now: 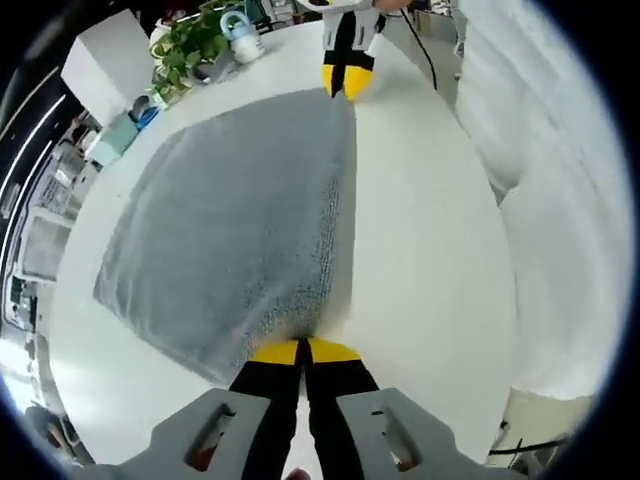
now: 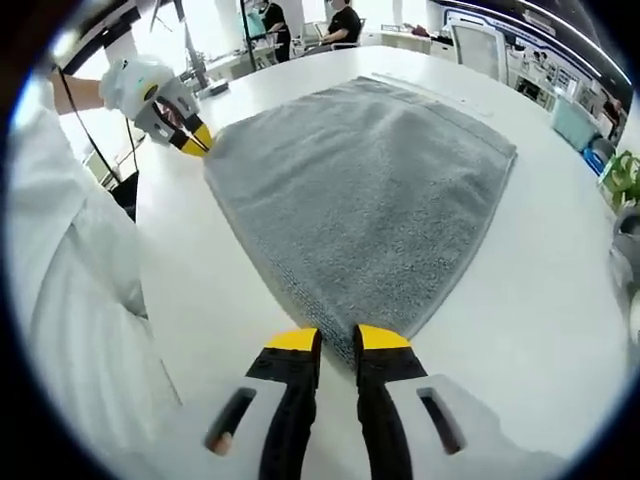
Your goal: Fold the towel on the table until its edges align and the towel forms a compact rectangular stack.
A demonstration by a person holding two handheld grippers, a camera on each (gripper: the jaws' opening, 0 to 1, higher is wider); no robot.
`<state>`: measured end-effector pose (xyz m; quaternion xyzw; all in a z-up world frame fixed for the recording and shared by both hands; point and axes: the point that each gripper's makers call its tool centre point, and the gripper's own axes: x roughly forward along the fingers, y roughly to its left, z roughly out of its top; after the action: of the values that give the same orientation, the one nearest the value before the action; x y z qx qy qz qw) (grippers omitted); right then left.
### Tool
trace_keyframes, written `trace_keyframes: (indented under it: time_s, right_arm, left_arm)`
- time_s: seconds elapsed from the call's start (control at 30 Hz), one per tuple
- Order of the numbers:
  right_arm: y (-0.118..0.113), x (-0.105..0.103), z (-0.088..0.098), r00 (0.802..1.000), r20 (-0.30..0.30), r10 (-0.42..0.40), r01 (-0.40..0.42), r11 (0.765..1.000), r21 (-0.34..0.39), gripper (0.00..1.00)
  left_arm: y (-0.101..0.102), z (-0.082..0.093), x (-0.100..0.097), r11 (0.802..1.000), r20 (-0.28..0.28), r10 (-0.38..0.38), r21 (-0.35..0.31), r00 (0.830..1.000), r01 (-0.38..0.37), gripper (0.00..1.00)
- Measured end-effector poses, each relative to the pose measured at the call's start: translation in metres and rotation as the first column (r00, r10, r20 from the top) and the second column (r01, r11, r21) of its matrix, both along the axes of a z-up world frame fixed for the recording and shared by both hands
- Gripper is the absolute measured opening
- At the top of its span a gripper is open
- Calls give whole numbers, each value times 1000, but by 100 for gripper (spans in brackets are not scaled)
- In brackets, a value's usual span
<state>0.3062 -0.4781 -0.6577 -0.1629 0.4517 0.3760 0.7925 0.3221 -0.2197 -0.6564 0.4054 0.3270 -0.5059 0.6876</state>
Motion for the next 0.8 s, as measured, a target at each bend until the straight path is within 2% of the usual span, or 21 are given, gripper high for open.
trace_keyframes:
  time_s: [0.13, 0.23, 0.33, 0.43, 0.5, 0.53, 0.67, 0.73, 0.8]
  right_arm:
    - [0, 0, 0, 1000, -6, -8, 8, 1000, 1, 12]
    - [0, 0, 0, 1000, -10, -11, 11, 1000, 1, 13]
    - [1, -1, 0, 1000, -12, -9, 9, 1000, 0, 13]
    - [1, -1, 0, 1000, -14, -6, 6, 1000, -1, 14]
    - [1, -1, 0, 1000, -15, -8, 8, 1000, 0, 14]
    - [0, 0, 0, 1000, -15, -9, 9, 1000, 1, 13]
    - [-1, 1, 0, 1000, -17, -18, 18, 1000, 11, 12]
    - [-1, 1, 0, 1000, -17, -21, 21, 1000, 16, 12]
    - [0, 1, 0, 999, -20, -28, 28, 999, 22, 12]
  left_arm:
    - [-2, 0, 1, 1000, -3, 10, -6, 1000, -10, 2]
    - [-1, 0, 3, 998, -38, 60, -27, 997, -61, 3]
    - [-1, 0, 2, 999, -24, 33, -19, 999, -34, 3]
    - [0, 0, 1, 999, -25, 40, -13, 999, -40, 3]
    - [2, 0, 0, 999, -16, -15, 31, 1000, 16, 1]
    - [4, 2, -2, 999, -15, -11, 45, 1000, 12, 0]
    - [7, 20, -2, 999, 8, 33, -15, 999, -33, 0]
    - [10, 25, -7, 998, -21, 38, -41, 999, -39, 0]
    - [11, 26, -12, 998, -27, 34, -42, 999, -35, 0]
